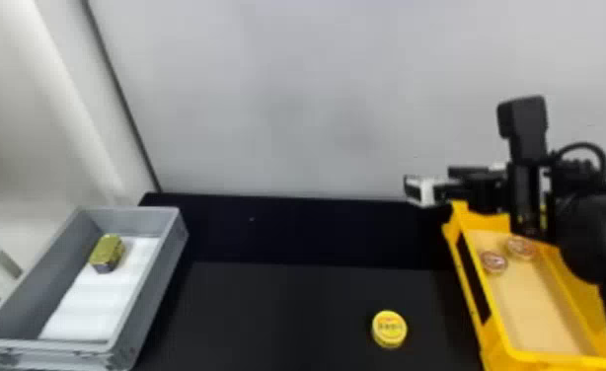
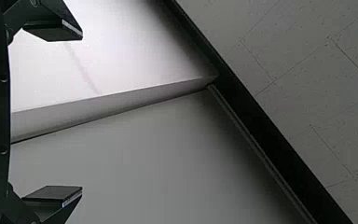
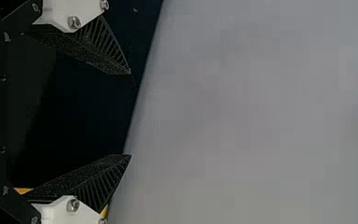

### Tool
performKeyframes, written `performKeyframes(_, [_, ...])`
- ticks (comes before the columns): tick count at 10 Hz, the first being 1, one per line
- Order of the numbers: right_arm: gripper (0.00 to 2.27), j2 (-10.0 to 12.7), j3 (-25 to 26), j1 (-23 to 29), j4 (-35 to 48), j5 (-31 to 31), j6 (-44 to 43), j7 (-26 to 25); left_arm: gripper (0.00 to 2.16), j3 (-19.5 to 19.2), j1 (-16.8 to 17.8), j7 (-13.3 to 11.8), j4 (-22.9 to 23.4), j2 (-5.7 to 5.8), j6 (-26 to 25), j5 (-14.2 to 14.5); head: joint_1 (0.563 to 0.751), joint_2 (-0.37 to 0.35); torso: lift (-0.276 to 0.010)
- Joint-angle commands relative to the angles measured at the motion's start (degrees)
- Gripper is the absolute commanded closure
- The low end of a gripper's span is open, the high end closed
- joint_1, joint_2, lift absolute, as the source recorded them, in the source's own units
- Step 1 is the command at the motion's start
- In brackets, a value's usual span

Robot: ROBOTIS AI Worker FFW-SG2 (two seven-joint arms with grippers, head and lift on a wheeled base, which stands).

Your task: Pick up the round yellow can and place it in the yellow rectangular box

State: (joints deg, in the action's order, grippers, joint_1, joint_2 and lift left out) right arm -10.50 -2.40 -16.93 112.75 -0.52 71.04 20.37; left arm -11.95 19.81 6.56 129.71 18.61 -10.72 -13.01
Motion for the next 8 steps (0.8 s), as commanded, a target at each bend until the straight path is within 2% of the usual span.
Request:
performKeyframes(1, [0.17,-0.6,0.6,2.2,-3.2,-2.6,3.0,4.9,0.11,0.1,0.8,-0.3,0.2,0.39,-0.4,-0.2,0.663,0.054,-0.010])
performKeyframes(2, [0.16,-0.6,0.3,2.9,-4.5,-4.5,3.3,7.7,0.11,0.5,1.2,-0.3,0.4,1.62,-0.8,-0.2,0.663,0.054,-0.010])
performKeyframes(3, [0.16,-0.5,-0.5,3.0,-6.2,-8.1,3.8,13.0,0.11,1.1,1.5,-0.3,0.6,2.50,-1.2,-0.2,0.663,0.054,-0.010])
performKeyframes(4, [0.15,-0.4,-1.8,3.2,-8.0,-10.8,3.8,17.4,0.11,1.1,1.7,-0.2,0.6,2.32,-1.2,-0.3,0.663,0.054,-0.010])
performKeyframes(6, [0.12,0.4,-4.2,3.6,-11.4,-16.0,3.2,22.4,0.11,1.1,2.0,-0.1,0.6,2.06,-1.0,-0.3,0.663,0.054,-0.010])
performKeyframes(8, [0.12,0.7,-5.6,3.7,-15.6,-18.8,1.8,25.4,0.11,1.1,1.9,-0.1,0.6,1.71,-0.8,-0.3,0.663,0.054,-0.010])
